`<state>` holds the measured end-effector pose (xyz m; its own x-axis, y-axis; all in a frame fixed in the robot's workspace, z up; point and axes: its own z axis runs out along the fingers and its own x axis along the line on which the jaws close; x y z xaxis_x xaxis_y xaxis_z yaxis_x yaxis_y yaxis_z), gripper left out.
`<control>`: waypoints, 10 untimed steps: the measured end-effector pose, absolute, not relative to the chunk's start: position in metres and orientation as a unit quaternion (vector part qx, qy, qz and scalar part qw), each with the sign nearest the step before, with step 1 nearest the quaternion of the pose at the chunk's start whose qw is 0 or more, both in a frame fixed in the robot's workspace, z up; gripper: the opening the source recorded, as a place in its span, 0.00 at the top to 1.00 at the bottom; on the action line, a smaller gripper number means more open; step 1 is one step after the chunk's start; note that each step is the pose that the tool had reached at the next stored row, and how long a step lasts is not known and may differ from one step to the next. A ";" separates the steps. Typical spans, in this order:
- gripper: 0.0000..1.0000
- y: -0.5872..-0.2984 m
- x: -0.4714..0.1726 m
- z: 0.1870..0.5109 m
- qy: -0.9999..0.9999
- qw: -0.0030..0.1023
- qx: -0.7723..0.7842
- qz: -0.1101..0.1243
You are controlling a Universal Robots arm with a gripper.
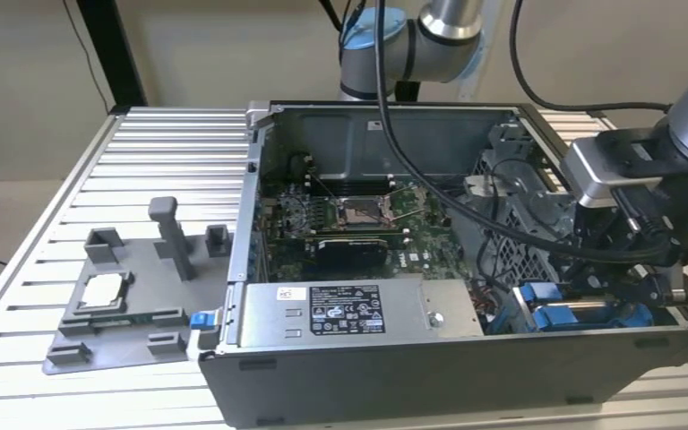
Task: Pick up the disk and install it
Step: 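Insert the second disk wire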
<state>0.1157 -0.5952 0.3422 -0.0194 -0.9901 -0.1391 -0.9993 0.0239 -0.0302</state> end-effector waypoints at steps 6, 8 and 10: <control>1.00 -0.595 0.116 0.341 0.713 0.063 -0.698 0.036; 1.00 -0.595 0.116 0.341 0.713 0.063 -0.698 0.036; 1.00 -0.594 0.116 0.341 0.713 0.063 -0.698 0.035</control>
<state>0.1157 -0.5944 0.3411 -0.0183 -0.9901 -0.1394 -0.9990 0.0239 -0.0384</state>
